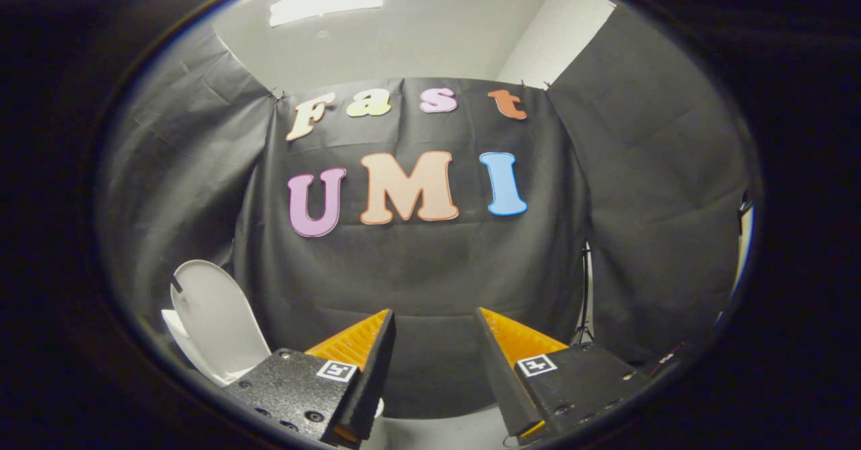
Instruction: Open the toilet lid.
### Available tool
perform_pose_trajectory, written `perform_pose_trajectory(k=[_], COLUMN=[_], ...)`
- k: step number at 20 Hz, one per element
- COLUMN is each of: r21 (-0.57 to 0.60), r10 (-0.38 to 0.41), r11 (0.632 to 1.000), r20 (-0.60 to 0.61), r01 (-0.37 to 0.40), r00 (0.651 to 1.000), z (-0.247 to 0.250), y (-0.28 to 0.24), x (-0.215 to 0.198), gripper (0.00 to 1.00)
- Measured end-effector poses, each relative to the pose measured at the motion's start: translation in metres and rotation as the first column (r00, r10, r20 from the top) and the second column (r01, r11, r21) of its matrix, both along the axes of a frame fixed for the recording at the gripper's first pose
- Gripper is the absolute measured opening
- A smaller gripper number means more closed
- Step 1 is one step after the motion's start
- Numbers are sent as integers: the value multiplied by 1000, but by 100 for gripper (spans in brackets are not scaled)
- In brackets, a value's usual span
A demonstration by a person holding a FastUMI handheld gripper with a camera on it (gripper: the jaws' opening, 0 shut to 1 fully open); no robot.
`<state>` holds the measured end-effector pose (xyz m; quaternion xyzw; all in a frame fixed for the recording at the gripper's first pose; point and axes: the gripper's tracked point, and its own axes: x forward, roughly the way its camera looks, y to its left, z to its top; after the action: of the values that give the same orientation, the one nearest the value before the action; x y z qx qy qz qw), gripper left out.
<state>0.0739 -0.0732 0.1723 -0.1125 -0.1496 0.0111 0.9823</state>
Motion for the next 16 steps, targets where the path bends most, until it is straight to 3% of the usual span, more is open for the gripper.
perform_pose_trajectory(k=[3,5,8,12,14,16], r21=[22,15,13,-23,-35,-37], r10=[-46,6,-30,43,21,55], r11=[999,1000,999,999,999,997], r20=[-28,-70,-139,-188,-176,-182], r01=[47,-5,32,-49,-27,-63], r00=[999,998,990,981,984,982], z=[-16,-34,-54,-71,-70,-74], y=[-30,-28,-44,-31,-43,-40], x=[2,2,10,5,8,5], gripper=[72,72,72,72,72,72])
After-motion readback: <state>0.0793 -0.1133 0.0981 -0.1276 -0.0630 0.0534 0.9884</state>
